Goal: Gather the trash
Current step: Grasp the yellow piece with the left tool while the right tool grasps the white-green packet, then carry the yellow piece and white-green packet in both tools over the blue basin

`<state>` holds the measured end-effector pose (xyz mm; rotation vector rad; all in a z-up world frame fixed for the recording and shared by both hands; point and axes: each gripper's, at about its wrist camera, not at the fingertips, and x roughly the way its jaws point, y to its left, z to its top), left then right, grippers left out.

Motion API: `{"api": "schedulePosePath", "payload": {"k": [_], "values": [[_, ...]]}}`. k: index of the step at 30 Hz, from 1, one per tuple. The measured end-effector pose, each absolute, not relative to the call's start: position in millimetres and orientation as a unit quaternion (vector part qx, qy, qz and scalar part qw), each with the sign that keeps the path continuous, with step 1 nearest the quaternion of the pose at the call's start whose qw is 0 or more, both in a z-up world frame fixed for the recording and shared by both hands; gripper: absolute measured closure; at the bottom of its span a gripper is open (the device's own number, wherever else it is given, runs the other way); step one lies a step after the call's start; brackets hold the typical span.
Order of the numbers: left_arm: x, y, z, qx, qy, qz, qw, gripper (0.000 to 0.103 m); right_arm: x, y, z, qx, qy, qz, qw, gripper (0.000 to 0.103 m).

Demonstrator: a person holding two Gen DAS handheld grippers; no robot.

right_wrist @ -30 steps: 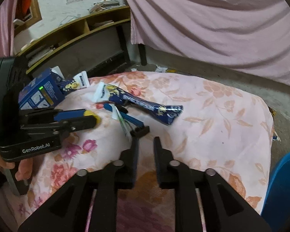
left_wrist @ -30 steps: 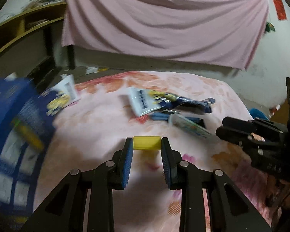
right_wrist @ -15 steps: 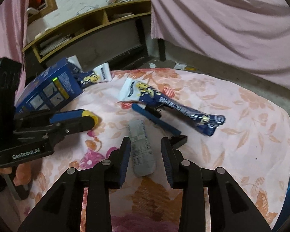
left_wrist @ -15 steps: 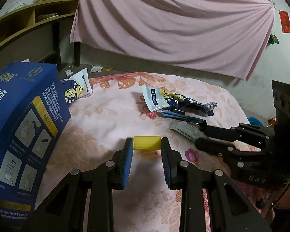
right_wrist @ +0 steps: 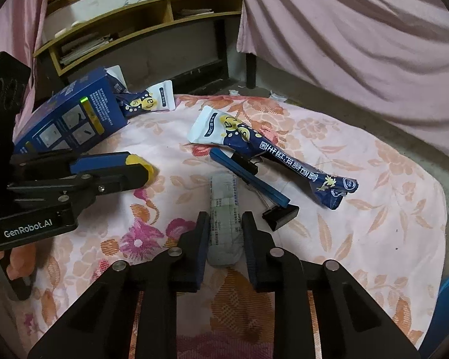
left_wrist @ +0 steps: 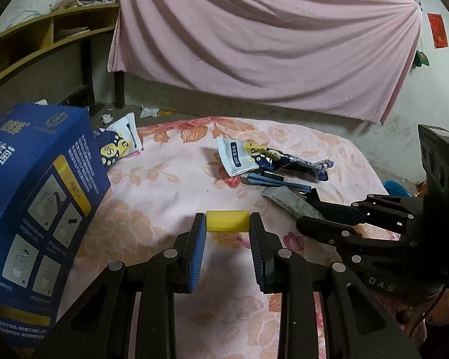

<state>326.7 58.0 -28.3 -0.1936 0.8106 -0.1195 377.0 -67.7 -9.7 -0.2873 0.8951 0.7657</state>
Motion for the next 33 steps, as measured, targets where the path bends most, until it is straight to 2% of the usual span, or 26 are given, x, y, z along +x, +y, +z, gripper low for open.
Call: {"api": "schedulePosePath", "payload": {"k": [14, 26, 33], "values": [[306.8, 16.7, 5.9, -0.054, 0.293, -0.07, 0.952, 0.078, 349.3, -109.2, 30.4, -0.103, 0.313, 0.318, 0.889, 0.084], [289.6, -45.1, 80.7, -0.033, 0.161, -0.123, 0.979, 0.078, 303.7, -196.6, 95.5, -0.015, 0.109, 0.235, 0.966, 0.084], [284.5, -102.1, 109.0, 0.002, 0.123, -0.179, 0.976, 0.078, 279.8, -245.4, 114.7, 0.011, 0.034, 0.172, 0.984, 0.084]]}}
